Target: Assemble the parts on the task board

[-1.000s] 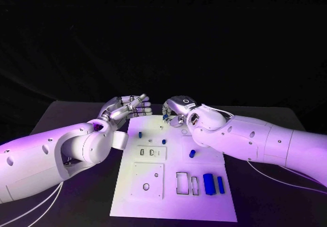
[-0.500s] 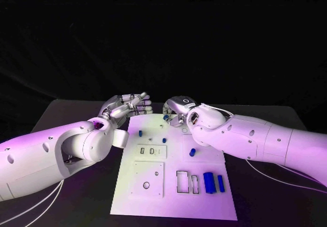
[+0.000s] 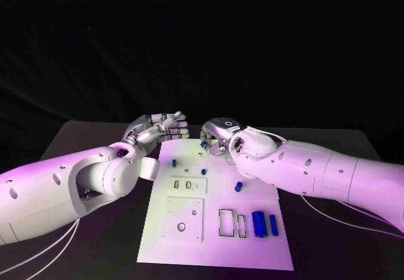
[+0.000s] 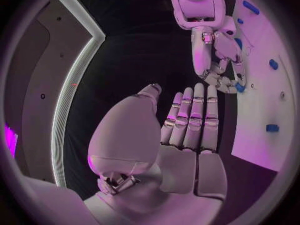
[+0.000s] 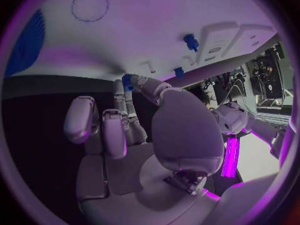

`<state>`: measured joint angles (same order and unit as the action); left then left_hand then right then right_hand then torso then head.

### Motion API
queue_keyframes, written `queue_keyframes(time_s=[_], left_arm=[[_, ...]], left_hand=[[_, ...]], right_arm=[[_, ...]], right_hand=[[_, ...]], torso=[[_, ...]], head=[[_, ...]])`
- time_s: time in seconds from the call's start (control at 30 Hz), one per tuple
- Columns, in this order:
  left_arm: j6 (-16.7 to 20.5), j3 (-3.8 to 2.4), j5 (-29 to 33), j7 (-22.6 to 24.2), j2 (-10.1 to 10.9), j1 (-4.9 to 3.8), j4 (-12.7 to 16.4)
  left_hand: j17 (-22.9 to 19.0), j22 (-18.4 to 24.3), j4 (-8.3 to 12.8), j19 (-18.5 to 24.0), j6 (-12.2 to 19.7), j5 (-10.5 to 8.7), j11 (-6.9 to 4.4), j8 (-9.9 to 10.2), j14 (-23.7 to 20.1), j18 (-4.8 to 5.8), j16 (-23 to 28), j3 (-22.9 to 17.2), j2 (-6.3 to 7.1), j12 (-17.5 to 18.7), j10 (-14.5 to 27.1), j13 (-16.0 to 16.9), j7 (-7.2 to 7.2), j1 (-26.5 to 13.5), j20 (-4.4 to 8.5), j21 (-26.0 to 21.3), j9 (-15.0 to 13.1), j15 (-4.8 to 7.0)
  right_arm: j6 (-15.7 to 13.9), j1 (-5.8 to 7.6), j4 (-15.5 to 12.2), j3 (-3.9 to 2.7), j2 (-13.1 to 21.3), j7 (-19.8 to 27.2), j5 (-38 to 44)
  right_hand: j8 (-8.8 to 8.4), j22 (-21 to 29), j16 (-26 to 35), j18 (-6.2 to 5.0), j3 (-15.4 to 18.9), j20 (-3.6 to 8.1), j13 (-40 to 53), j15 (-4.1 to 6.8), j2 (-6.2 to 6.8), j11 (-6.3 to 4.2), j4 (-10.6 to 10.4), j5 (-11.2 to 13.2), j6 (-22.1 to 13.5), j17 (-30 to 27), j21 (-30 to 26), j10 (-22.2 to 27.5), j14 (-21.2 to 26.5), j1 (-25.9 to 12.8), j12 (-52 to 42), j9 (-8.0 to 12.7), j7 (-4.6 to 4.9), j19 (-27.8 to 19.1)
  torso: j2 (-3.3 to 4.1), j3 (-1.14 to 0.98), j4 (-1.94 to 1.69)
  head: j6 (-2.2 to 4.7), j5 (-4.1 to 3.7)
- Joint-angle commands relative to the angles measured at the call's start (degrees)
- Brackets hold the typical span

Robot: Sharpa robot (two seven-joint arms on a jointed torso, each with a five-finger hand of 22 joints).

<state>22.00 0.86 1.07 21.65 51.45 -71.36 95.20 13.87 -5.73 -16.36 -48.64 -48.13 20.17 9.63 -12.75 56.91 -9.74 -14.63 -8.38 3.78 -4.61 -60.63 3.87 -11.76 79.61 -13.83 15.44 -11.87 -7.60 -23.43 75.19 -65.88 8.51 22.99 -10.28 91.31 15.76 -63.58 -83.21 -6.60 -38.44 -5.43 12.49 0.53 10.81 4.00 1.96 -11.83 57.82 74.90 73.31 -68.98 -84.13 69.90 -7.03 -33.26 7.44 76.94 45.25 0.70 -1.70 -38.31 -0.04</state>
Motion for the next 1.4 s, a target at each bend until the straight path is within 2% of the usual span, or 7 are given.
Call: queue_keyframes(time_s=[0.03,0.27,0.5,0.83,1.2,1.37,1.4], left_arm=[[-1.2,-0.06,0.1,0.1,-0.1,-0.13,0.1],[-1.6,-0.06,0.1,-0.1,-0.2,-0.22,0.1],[-1.8,-0.06,0.1,-0.2,-0.1,-0.26,0.1],[-2.1,-0.05,0.1,-0.4,0.2,-0.26,-0.2],[-2.5,-0.03,0.1,-0.5,0.5,-0.26,-1.1],[-2.7,-0.02,0.0,-0.6,0.8,-0.26,-1.3],[-2.7,-0.02,0.0,-0.6,0.8,-0.26,-1.3]], left_hand=[[0.1,0.1,0.2,0.2,0.1,0.03,0.27,0.4,-0.4,-0.57,0.3,0.2,-0.29,0.3,0.1,0.1,-0.4,-0.5,-0.11,-0.4,0.1,-0.12],[0.1,0.1,0.2,0.2,0.2,0.01,0.27,0.4,-0.4,-0.58,0.4,0.2,-0.28,0.4,0.0,0.1,-0.41,-0.5,-0.12,-0.4,0.1,-0.13],[0.1,0.1,0.2,0.2,0.2,0.0,0.28,0.4,-0.4,-0.58,0.4,0.3,-0.26,0.4,0.0,0.1,-0.43,-0.5,-0.13,-0.4,0.1,-0.13],[0.1,0.1,0.2,0.2,0.2,-0.01,0.29,0.4,-0.4,-0.58,0.4,0.3,-0.24,0.4,0.0,0.1,-0.44,-0.5,-0.13,-0.4,0.1,-0.14],[0.2,0.2,0.2,0.2,0.2,-0.02,0.28,0.4,-0.4,-0.58,0.5,0.3,-0.21,0.4,-0.1,0.1,-0.44,-0.5,-0.15,-0.5,0.1,-0.14],[0.2,0.2,0.2,0.2,0.2,-0.02,0.28,0.4,-0.4,-0.58,0.5,0.3,-0.21,0.4,-0.1,0.1,-0.44,-0.5,-0.15,-0.5,0.1,-0.14],[0.2,0.2,0.2,0.2,0.2,-0.02,0.27,0.4,-0.4,-0.58,0.5,0.3,-0.22,0.4,-0.1,0.1,-0.43,-0.5,-0.15,-0.5,0.1,-0.14]], right_arm=[[1.2,-0.16,0.4,0.08,-0.2,0.2,0.2],[2.5,-0.19,1.2,0.08,-0.8,0.1,0.5],[2.8,-0.21,0.1,0.09,-0.1,0.2,0.5],[1.9,-0.21,-5.4,0.1,5.0,-1.0,1.2],[-0.7,0.98,-16.5,-0.57,17.4,-4.1,-6.0],[2.9,1.57,-17.2,-0.85,20.6,-7.3,-11.4],[3.6,1.64,-17.1,-0.87,21.0,-7.7,-12.6]], right_hand=[[-0.14,0.1,-0.1,0.89,-0.4,-0.1,-0.1,-0.09,0.47,0.04,-0.1,-0.2,0.0,0.5,-0.2,0.7,-2.9,-0.2,0.4,0.0,-0.12,-0.6],[-1.31,1.2,0.1,0.64,-0.5,-0.52,-0.1,-0.61,1.34,0.66,-0.5,0.5,-1.7,0.1,-1.2,2.2,-2.8,-0.9,1.0,0.1,0.55,-1.4],[-5.39,6.7,2.1,-0.57,3.2,-2.44,-1.0,-2.62,3.84,2.92,-1.0,1.1,-6.7,-4.3,-5.8,8.8,-1.1,-1.8,2.5,2.0,3.04,-5.5],[-5.58,6.9,2.1,-0.68,4.7,-2.62,-1.0,-2.68,3.61,2.96,-1.2,0.7,-6.3,-4.7,-6.1,9.2,-1.0,-1.4,1.9,2.3,3.02,-5.5],[-6.05,6.2,1.9,-0.6,6.3,-1.11,1.7,-0.91,4.37,0.82,-3.9,-0.1,-5.3,-4.8,-6.2,1.4,-1.3,-2.3,-5.1,3.3,1.53,-4.8],[-5.32,5.1,1.9,-0.24,14.0,0.38,11.1,0.83,5.02,-1.15,-7.1,-2.1,-8.6,-4.3,-6.1,-2.1,-1.8,-3.2,-18.3,2.5,0.42,-3.4],[-2.8,4.4,1.4,-0.44,19.9,1.09,20.1,0.16,3.92,-1.28,-9.5,-2.9,-11.5,-3.4,-6.1,3.6,-2.0,-0.6,-29.0,1.8,0.34,-2.7]], torso=[[-0.03,0.02,0.04],[0.04,-0.04,0.01],[-0.05,-0.06,0.08],[-0.11,-0.1,0.2],[-0.78,-0.2,1.21],[-1.05,-0.31,1.47],[-1.07,-0.32,1.49]], head=[[-0.03,0.02],[-0.05,0.02],[-0.21,0.18],[-0.09,-0.08],[0.26,-0.37],[0.41,-0.38],[0.43,-0.33]])
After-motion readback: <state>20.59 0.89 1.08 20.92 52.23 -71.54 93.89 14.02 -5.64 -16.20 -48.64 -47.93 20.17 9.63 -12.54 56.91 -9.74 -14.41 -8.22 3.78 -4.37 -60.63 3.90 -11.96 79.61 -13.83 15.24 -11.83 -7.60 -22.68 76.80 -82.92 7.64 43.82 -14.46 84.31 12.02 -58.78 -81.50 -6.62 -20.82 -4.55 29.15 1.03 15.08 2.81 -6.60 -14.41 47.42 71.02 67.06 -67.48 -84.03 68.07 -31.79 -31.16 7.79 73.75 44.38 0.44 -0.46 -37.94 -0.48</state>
